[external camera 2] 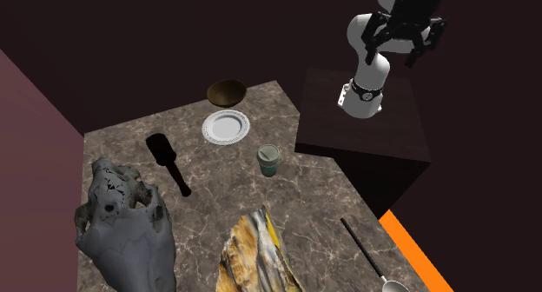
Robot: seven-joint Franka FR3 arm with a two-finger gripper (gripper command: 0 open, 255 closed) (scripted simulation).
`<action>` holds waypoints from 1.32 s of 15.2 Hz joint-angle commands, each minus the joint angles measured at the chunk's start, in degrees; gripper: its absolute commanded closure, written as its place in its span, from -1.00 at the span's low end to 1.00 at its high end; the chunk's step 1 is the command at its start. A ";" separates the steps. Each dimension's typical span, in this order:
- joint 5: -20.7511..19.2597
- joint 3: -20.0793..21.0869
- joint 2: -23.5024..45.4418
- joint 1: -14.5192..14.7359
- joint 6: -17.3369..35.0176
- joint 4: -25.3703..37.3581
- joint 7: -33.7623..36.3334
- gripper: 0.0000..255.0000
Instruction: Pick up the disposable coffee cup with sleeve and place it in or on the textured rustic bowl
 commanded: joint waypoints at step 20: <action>-5.02 -24.08 28.55 -2.00 34.28 -8.77 -24.33 -1.00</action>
